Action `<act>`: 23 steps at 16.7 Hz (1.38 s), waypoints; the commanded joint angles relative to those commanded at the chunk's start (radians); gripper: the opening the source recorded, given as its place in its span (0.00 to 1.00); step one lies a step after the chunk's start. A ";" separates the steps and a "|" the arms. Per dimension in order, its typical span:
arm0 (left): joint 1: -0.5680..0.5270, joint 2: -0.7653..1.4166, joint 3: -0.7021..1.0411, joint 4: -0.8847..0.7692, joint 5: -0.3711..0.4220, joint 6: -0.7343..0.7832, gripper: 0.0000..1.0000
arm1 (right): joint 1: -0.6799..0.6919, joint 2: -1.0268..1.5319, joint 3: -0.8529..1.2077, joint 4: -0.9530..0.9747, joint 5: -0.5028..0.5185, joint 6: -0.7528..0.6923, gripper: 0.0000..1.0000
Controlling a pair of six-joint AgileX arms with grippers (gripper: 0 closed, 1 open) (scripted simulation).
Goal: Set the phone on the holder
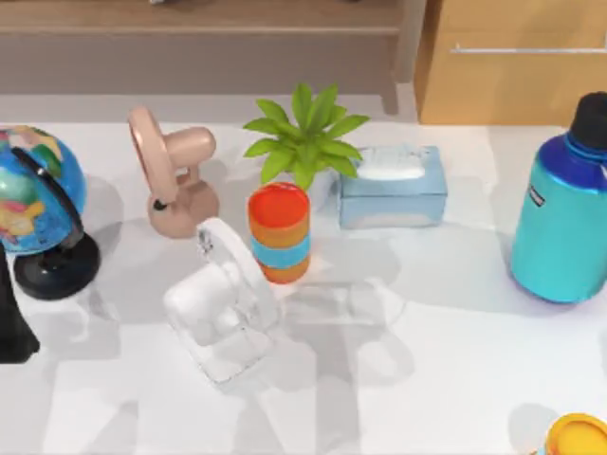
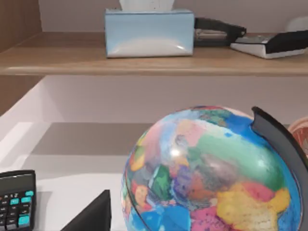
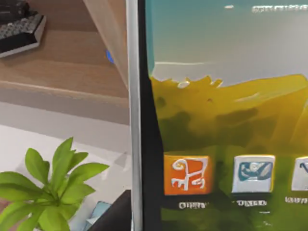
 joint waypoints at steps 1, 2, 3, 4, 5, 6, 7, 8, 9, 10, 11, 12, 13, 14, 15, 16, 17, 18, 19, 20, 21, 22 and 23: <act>0.000 0.000 0.000 0.000 0.000 0.000 1.00 | -0.088 -0.008 -0.024 0.028 -0.071 -0.072 0.00; 0.000 0.000 0.000 0.000 0.000 0.000 1.00 | -0.176 -0.012 -0.048 0.053 -0.141 -0.146 0.00; 0.000 0.000 0.000 0.000 0.000 0.000 1.00 | -0.263 -0.012 -0.074 0.075 -0.209 -0.221 0.00; 0.000 0.000 0.000 0.000 0.000 0.000 1.00 | -0.347 -0.009 -0.102 0.094 -0.272 -0.297 0.00; 0.000 0.000 0.000 0.000 0.000 0.000 1.00 | -0.427 -0.004 -0.131 0.109 -0.327 -0.374 0.00; 0.000 0.000 0.000 0.000 0.000 0.000 1.00 | -0.503 0.003 -0.162 0.119 -0.376 -0.451 0.00; 0.000 0.000 0.000 0.000 0.000 0.000 1.00 | -0.573 0.012 -0.194 0.125 -0.416 -0.525 0.00; 0.000 0.000 0.000 0.000 0.000 0.000 1.00 | -0.639 0.022 -0.228 0.127 -0.448 -0.596 0.00; 0.000 0.000 0.000 0.000 0.000 0.000 1.00 | -0.696 0.034 -0.262 0.122 -0.468 -0.660 0.00; 0.000 0.000 0.000 0.000 0.000 0.000 1.00 | -0.745 0.045 -0.296 0.115 -0.478 -0.718 0.00; 0.000 0.000 0.000 0.000 0.000 0.000 1.00 | -0.785 0.055 -0.328 0.107 -0.481 -0.769 0.00; 0.000 0.000 0.000 0.000 0.000 0.000 1.00 | -0.818 0.063 -0.358 0.097 -0.478 -0.812 0.00; 0.000 0.000 0.000 0.000 0.000 0.000 1.00 | -0.843 0.070 -0.384 0.088 -0.471 -0.845 0.00; 0.000 0.000 0.000 0.000 0.000 0.000 1.00 | -0.860 0.075 -0.403 0.081 -0.463 -0.868 0.00; 0.000 0.000 0.000 0.000 0.000 0.000 1.00 | -0.868 0.078 -0.413 0.077 -0.457 -0.880 0.00; 0.000 0.000 0.000 0.000 0.000 0.000 1.00 | -0.870 0.078 -0.416 0.076 -0.456 -0.884 0.00; 0.000 0.000 0.000 0.000 0.000 0.000 1.00 | -0.870 0.078 -0.416 0.076 -0.456 -0.884 0.00; 0.000 0.000 0.000 0.000 0.000 0.000 1.00 | -0.870 0.078 -0.416 0.076 -0.456 -0.884 0.00; 0.000 0.000 0.000 0.000 0.000 0.000 1.00 | -0.870 0.078 -0.416 0.076 -0.456 -0.884 0.00; 0.000 0.000 0.000 0.000 0.000 0.000 1.00 | -0.865 0.075 -0.414 0.075 -0.456 -0.881 0.00; 0.000 0.000 0.000 0.000 0.000 0.000 1.00 | -0.866 0.075 -0.413 0.077 -0.456 -0.880 0.00; 0.000 0.000 0.000 0.000 0.000 0.000 1.00 | -0.869 0.073 -0.408 0.084 -0.457 -0.876 0.00; 0.000 0.000 0.000 0.000 0.000 0.000 1.00 | -0.873 0.070 -0.401 0.099 -0.458 -0.869 0.00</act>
